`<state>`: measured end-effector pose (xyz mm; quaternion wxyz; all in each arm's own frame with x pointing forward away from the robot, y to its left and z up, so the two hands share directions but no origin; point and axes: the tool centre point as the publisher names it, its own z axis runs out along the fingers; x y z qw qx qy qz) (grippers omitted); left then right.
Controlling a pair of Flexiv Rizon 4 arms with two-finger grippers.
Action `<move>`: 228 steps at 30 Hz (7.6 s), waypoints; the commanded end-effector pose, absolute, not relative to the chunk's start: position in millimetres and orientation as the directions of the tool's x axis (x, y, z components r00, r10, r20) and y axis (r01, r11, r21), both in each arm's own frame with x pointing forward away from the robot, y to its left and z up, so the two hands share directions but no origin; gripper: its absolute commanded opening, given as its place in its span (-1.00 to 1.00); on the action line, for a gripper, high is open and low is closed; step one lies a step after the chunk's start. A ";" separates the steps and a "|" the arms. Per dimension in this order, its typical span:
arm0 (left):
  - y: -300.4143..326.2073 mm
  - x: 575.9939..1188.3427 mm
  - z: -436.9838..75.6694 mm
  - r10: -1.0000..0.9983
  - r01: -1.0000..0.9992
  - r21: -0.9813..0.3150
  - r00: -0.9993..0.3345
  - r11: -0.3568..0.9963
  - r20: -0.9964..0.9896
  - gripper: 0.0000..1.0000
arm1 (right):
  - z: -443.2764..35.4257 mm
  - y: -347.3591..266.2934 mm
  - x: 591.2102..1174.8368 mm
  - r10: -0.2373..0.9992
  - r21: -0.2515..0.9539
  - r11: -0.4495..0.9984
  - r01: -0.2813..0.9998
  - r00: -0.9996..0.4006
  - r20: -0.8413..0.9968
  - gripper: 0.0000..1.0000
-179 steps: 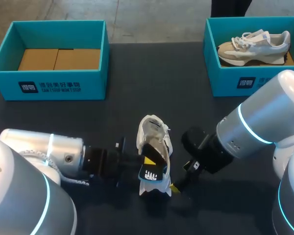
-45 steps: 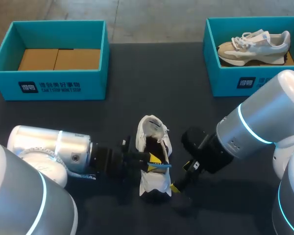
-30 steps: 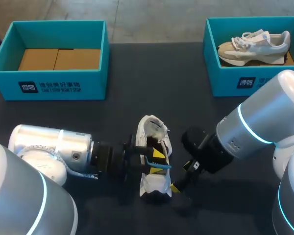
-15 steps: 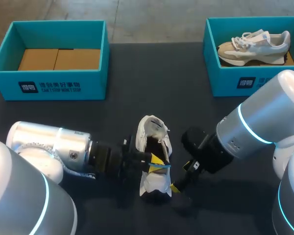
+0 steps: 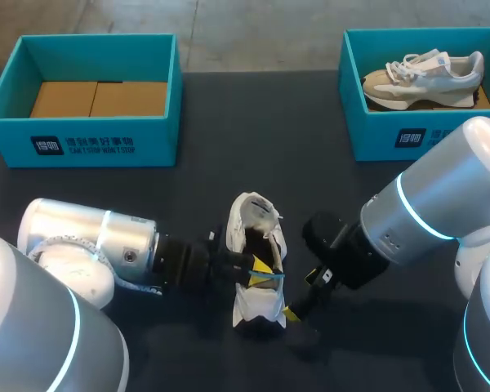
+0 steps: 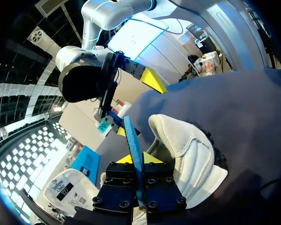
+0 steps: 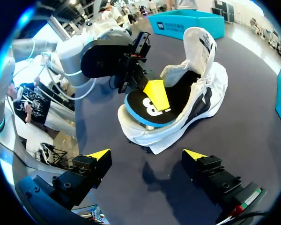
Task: Take the shoe out of the shoebox, open the shoe tongue, remove and reinsert the insole, then place the shoe into the shoebox
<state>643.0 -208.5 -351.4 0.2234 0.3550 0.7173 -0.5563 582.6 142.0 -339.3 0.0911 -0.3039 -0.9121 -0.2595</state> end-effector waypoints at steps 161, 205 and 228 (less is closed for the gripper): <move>-180.7 636.1 -272.4 0.961 0.901 -0.409 -0.225 0.142 -0.164 0.26 | -274.9 6.0 601.3 0.398 0.434 0.758 0.488 -0.872 0.285 1.00; -178.7 642.8 -313.9 0.992 0.942 -0.318 0.081 -0.108 -0.098 -1.00 | -274.9 6.0 601.3 0.398 0.434 0.758 0.488 -0.872 0.285 1.00; -180.7 630.3 -342.9 0.989 0.920 -0.364 0.145 -0.144 -0.026 -1.00 | -274.9 6.0 601.3 0.398 0.434 0.758 0.488 -0.872 0.285 1.00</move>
